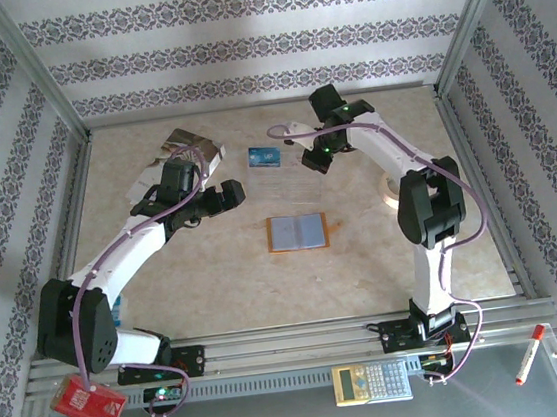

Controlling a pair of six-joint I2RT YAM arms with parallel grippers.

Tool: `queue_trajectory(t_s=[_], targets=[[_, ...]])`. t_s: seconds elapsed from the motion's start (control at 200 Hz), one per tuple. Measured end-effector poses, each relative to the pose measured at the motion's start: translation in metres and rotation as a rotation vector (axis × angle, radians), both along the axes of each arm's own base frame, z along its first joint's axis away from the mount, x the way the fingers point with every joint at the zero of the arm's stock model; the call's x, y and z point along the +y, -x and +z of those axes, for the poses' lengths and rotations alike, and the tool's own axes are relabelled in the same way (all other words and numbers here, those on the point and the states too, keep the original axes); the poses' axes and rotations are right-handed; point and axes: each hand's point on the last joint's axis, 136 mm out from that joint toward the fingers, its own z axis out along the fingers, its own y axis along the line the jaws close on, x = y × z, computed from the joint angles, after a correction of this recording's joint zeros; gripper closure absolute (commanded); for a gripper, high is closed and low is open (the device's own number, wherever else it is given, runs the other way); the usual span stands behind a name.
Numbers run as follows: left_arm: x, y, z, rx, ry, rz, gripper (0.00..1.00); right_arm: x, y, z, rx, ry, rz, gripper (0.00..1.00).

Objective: Take the credit cards out of the card holder

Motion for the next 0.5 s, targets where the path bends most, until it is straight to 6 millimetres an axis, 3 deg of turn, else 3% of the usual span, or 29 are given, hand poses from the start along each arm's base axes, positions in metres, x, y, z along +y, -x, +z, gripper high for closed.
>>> queue_trajectory(t_s=[0.275, 0.5], targets=[[0.0, 0.001, -0.001, 0.006, -0.002, 0.0, 0.0, -0.003, -0.008, -0.018, -0.011, 0.058, 0.041, 1.0], [0.0, 0.001, -0.001, 0.006, -0.002, 0.0, 0.0, 0.001, -0.006, -0.021, -0.022, 0.073, 0.082, 1.0]])
